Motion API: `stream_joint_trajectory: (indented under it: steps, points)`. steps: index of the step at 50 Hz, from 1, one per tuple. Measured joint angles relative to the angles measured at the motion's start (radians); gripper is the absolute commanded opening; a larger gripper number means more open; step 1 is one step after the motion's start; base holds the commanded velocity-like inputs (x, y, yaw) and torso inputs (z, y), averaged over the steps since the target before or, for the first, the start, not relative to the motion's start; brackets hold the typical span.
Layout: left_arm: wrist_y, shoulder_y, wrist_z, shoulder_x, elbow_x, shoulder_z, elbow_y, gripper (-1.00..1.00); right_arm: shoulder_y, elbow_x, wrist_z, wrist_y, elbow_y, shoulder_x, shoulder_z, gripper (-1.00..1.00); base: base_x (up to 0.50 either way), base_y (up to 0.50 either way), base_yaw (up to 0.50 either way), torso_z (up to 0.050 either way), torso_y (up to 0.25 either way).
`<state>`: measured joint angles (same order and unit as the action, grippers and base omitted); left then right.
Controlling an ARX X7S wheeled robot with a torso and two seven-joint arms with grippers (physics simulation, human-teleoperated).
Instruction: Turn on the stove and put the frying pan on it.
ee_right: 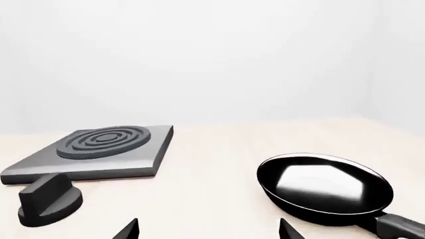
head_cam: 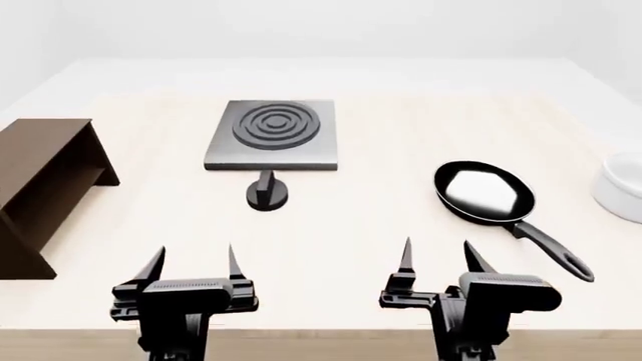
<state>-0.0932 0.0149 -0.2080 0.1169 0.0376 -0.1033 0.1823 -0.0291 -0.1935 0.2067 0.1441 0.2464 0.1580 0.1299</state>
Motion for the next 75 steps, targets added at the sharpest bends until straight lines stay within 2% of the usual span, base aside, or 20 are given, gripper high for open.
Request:
stream_joint_trajectory:
  steps: [32,49,75]
  points:
    - [-0.070,0.020,-0.040,0.035,0.016,-0.037,0.048,1.00,-0.024,-0.022,0.041,0.041,0.077,0.033,0.012,1.00,0.49,0.00,0.00,0.000,0.000]
    - [-0.078,0.034,-0.057,0.049,0.029,-0.042,0.024,1.00,-0.030,-0.033,0.047,0.063,0.076,0.046,0.029,1.00,0.00,0.00,0.00,0.000,0.001]
    - [-0.014,0.083,-0.099,0.072,0.027,-0.029,-0.213,1.00,-0.031,-0.047,0.047,0.065,0.051,0.061,0.053,1.00,0.00,0.00,0.00,0.000,0.000]
